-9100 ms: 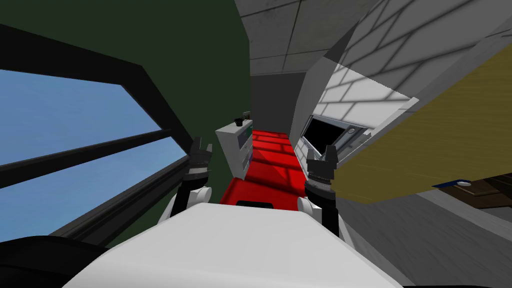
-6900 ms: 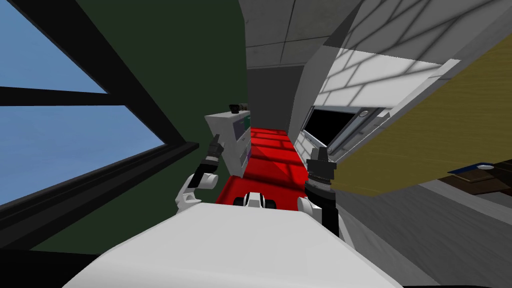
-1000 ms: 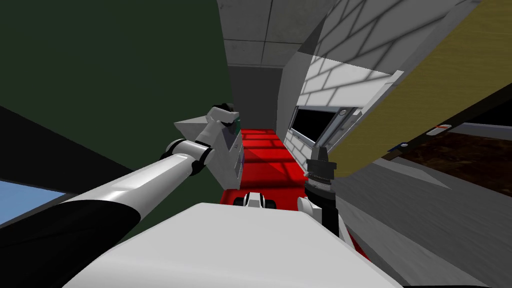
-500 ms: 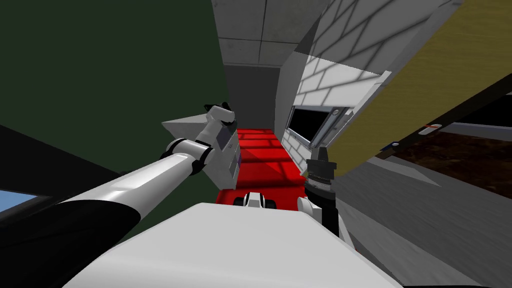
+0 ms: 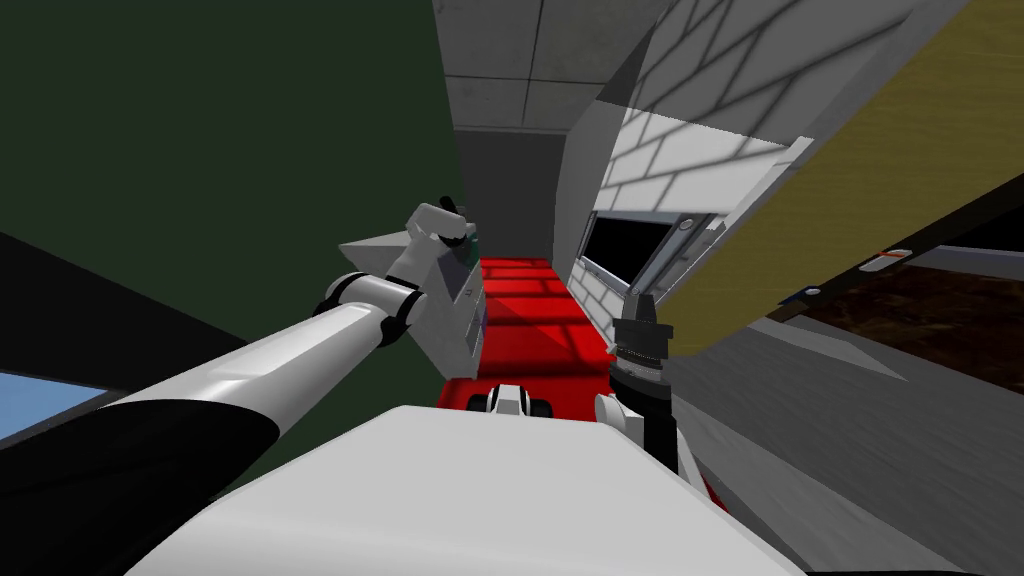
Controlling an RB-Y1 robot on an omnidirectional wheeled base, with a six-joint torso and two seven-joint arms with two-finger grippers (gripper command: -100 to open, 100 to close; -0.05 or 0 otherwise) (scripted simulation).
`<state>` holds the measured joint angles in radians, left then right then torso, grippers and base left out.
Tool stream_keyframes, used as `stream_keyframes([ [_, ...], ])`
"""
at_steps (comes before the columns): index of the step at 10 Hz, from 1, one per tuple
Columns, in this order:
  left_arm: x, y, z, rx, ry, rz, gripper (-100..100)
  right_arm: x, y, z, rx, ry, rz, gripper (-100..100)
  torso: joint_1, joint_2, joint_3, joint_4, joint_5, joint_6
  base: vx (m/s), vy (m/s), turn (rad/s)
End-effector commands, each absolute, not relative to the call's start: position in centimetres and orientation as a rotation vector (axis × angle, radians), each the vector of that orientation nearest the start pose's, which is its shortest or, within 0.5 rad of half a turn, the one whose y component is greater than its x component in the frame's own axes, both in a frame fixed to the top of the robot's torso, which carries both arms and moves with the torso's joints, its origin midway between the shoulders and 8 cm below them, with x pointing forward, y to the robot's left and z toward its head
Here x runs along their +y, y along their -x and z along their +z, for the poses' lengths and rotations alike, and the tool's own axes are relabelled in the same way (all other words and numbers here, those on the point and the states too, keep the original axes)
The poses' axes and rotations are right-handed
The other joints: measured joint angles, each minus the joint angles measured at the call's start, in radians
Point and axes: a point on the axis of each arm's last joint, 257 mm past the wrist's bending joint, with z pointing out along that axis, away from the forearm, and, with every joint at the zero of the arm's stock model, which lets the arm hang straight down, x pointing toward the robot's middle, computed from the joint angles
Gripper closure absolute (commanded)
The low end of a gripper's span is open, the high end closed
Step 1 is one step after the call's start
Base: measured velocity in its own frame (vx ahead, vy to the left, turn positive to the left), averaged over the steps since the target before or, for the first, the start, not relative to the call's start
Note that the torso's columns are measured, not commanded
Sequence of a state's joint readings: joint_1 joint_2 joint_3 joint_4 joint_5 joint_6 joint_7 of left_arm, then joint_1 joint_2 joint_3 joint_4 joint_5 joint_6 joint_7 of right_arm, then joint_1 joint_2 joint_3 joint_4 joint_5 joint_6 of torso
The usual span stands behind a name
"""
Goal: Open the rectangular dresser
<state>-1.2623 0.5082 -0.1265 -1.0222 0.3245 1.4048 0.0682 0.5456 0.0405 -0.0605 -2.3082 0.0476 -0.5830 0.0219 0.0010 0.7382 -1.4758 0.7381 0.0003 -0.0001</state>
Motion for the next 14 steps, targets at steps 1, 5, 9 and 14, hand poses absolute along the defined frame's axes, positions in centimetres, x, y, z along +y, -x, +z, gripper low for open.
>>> stream_keyframes([
  [1, 25.5, -67.7, 1.5, 1.783, 1.531, -0.589, -100, -29.6, -31.7, 3.8, 0.568, -0.58, 1.188, 0, -0.003, 0.0, 0.0, 0.0, -0.001, 0.0, 0.004, 0.071, -0.017],
  [5, 25.3, -67.6, 1.6, 1.786, 1.53, -0.589, 100, -29.6, -31.7, 3.8, 0.567, -0.58, 1.188, 0, 0.001, -0.004, -0.003, -0.002, 0.001, 0.0, 0.02, 0.007, -0.002],
  [9, 24.9, -67.6, 1.5, 1.776, 1.533, -0.59, 100, -29.6, -31.7, 3.8, 0.567, -0.581, 1.188, 0, -0.011, -0.002, -0.001, 0.003, -0.005, 0.003, 0.0, -0.124, -0.013],
  [14, 24.7, -67.5, 1.3, 1.77, 1.544, -0.581, 100, -29.6, -31.7, 3.8, 0.567, -0.581, 1.188, 0, -0.007, -0.001, -0.001, 0.003, -0.003, 0.002, 0.011, -0.169, -0.024],
])
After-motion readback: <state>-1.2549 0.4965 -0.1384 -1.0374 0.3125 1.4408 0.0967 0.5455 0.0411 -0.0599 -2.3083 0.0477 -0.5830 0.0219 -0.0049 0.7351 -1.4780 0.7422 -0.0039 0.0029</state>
